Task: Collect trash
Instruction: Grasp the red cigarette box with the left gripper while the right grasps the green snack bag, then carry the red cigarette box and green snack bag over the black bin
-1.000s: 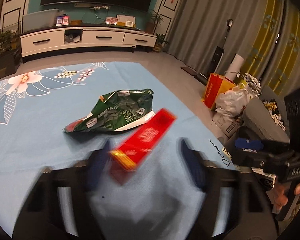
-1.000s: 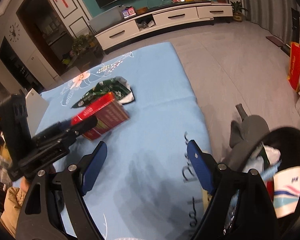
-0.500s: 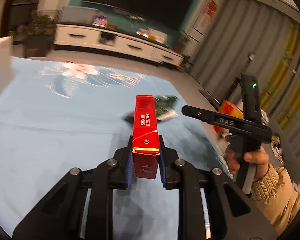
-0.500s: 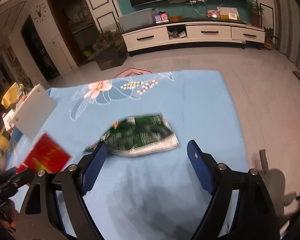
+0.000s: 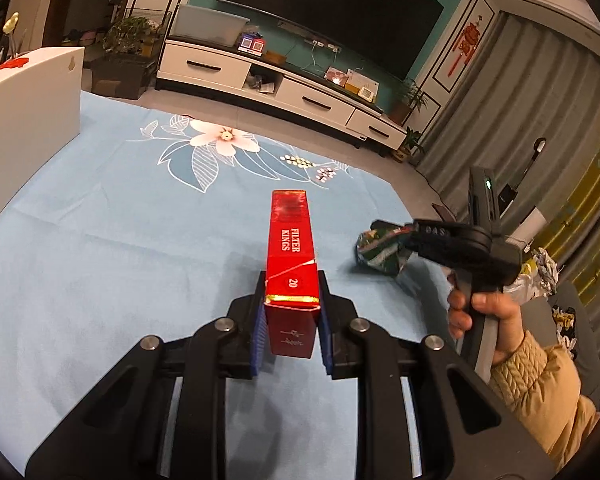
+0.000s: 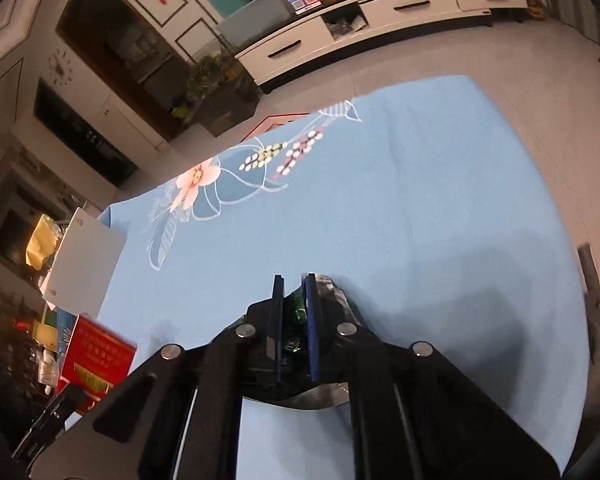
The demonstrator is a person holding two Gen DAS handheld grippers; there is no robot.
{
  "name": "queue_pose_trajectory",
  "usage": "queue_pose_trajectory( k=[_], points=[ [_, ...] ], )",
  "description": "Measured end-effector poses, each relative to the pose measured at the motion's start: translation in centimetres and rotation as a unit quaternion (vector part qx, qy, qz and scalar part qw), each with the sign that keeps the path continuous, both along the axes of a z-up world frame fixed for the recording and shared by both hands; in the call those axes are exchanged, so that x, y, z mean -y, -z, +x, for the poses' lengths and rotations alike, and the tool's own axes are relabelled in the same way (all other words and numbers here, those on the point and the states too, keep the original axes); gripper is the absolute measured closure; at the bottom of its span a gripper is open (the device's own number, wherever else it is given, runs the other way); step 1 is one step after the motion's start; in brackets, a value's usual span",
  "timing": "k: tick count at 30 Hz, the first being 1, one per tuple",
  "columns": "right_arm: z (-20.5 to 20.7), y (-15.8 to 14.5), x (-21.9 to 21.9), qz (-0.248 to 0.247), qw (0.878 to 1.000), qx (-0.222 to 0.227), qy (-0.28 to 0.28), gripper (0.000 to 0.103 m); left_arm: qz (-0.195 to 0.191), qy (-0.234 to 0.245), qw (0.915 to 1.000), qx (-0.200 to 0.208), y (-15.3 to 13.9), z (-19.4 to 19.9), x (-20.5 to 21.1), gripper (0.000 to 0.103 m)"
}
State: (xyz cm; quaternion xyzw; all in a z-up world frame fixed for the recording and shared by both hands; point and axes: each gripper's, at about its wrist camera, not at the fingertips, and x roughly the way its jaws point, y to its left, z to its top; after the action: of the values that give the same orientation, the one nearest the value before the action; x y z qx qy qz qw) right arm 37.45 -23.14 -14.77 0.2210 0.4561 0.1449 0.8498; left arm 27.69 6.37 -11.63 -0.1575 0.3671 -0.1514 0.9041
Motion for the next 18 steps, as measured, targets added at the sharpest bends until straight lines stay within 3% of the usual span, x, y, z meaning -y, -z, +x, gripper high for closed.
queue_pose_trajectory(
  k=[7, 11, 18],
  points=[
    [-8.4, -4.3, 0.5, 0.032, 0.999, 0.041, 0.002, 0.093, -0.012, -0.005, 0.9999, 0.01, -1.5, -3.8, 0.3, 0.08],
    [-13.5, -5.5, 0.4, 0.024, 0.999, 0.04, 0.001, 0.093, -0.024, -0.004, 0.9997, 0.009, -1.8, -6.6, 1.2, 0.08],
    [-20.9, -6.1, 0.1, -0.011, 0.999, 0.031, -0.002, 0.093, -0.002, 0.006, 1.0, -0.001, -1.3, -12.2, 4.0, 0.08]
  ],
)
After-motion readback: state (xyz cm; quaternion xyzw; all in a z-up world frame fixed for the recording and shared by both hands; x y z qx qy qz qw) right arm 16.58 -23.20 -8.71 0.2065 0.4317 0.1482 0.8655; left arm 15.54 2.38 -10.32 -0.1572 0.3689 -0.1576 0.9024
